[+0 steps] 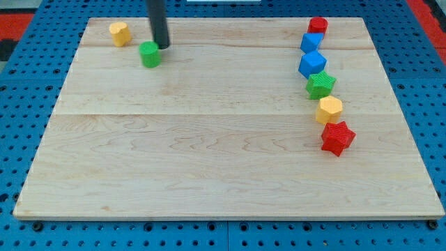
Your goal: Move the green circle towards the center
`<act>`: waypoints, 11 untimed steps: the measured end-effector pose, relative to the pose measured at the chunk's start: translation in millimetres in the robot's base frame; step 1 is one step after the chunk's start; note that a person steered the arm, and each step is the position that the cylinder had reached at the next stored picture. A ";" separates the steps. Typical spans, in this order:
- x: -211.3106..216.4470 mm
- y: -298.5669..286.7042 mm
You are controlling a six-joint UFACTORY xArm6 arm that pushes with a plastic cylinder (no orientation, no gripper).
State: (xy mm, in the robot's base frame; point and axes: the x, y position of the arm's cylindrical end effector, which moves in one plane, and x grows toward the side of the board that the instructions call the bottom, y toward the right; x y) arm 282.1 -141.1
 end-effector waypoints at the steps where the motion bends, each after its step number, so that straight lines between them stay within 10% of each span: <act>1: 23.7 -40.0; 4: 13.7 -93.1; 9: 162.7 22.3; 11: 106.0 6.2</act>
